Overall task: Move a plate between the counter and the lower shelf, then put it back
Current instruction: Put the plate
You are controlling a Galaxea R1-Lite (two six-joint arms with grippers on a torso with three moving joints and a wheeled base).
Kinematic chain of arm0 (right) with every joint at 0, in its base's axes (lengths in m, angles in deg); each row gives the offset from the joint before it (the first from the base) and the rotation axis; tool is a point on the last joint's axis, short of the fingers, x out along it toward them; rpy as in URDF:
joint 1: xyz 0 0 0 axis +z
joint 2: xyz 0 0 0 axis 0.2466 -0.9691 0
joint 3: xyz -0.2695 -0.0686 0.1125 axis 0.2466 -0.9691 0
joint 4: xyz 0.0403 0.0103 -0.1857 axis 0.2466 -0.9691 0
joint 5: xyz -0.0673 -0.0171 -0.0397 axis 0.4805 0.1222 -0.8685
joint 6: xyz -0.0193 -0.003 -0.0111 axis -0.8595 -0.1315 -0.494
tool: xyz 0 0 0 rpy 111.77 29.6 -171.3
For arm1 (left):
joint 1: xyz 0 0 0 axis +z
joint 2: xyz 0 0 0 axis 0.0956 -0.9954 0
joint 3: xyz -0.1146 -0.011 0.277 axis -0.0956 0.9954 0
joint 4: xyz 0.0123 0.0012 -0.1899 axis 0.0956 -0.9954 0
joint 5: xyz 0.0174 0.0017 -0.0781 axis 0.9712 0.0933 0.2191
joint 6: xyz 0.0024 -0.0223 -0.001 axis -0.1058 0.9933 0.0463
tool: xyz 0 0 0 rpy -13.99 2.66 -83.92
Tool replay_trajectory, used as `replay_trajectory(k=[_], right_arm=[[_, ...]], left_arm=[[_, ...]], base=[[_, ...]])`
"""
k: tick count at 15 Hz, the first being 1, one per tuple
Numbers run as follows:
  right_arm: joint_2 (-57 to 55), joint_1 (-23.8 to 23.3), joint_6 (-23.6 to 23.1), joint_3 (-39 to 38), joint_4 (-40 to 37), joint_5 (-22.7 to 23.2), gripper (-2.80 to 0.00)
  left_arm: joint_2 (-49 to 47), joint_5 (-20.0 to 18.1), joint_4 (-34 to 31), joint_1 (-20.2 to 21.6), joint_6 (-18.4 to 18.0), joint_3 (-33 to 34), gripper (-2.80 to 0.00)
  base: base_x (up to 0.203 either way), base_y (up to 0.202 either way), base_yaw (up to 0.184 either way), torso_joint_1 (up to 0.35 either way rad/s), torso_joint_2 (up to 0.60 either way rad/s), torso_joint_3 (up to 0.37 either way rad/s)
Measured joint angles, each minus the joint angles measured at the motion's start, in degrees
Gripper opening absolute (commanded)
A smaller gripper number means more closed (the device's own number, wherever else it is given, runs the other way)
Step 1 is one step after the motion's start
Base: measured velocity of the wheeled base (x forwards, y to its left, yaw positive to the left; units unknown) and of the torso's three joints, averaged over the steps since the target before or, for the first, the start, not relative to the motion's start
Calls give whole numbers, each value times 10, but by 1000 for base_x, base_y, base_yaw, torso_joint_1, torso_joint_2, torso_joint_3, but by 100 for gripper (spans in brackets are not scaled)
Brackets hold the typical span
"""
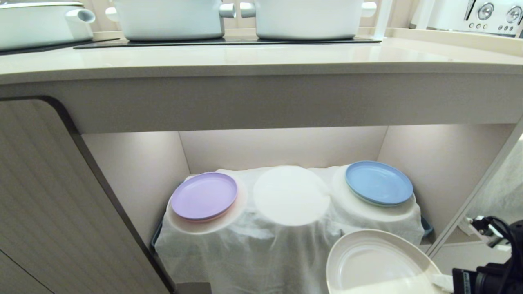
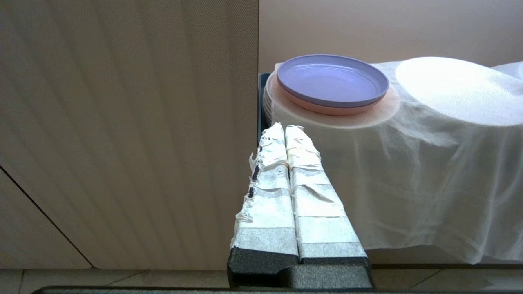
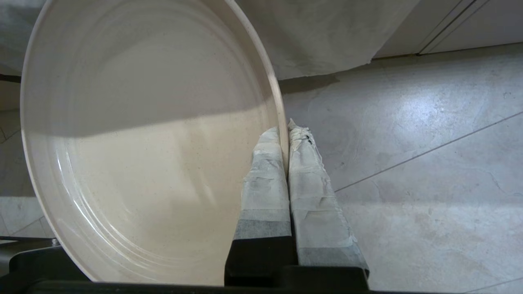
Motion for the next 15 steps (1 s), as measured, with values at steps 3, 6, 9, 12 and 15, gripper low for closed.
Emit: replay_trajectory(k=[3,6,9,12,15], right_arm=[[38,-1,0,-13,-27,0,-280],[79,-1,2,-35,-60,1,-280],[116,-1,-1,-56,-92,1,-280],[129,-1,-1,-65,-88,1,-280],[134,-1,0,-65,-90,5,-280]], left_arm=[[0,0,0,0,0,0,-280],[0,0,0,0,0,0,-280],[0,0,0,0,0,0,-280],[0,0,0,0,0,0,-280],[0,0,0,0,0,0,-280]], base=[[0,0,0,0,0,0],[0,0,0,0,0,0],[0,0,0,0,0,0],[0,0,0,0,0,0],[0,0,0,0,0,0]])
